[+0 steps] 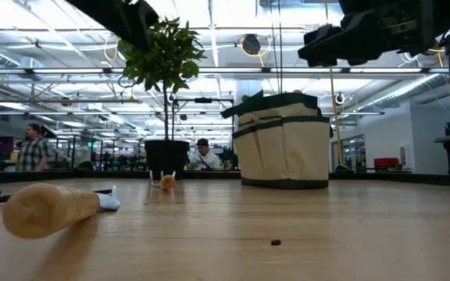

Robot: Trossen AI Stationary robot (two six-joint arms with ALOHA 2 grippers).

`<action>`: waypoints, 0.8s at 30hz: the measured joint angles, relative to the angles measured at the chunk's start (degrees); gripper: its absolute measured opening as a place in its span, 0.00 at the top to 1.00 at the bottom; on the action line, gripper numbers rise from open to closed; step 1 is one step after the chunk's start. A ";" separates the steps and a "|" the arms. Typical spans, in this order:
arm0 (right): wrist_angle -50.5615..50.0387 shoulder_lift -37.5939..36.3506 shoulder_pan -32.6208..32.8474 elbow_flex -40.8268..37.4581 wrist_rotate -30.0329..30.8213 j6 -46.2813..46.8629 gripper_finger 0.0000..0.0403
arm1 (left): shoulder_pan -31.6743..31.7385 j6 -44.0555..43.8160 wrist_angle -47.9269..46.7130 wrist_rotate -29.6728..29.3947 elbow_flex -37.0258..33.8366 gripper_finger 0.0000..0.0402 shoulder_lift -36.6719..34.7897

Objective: Pick & Place Garden tools in Gardening bag
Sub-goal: Put the brown trowel into the light brown gardening bag

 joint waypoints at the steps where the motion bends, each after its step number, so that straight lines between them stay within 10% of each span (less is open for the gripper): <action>1: -0.01 0.00 0.20 0.00 0.00 -0.05 0.70 | -0.69 0.37 0.67 0.56 0.00 0.51 1.67; 24: 0.00 0.00 0.66 0.00 -0.06 9.15 0.74 | -13.72 1.20 25.91 7.59 0.00 0.51 25.91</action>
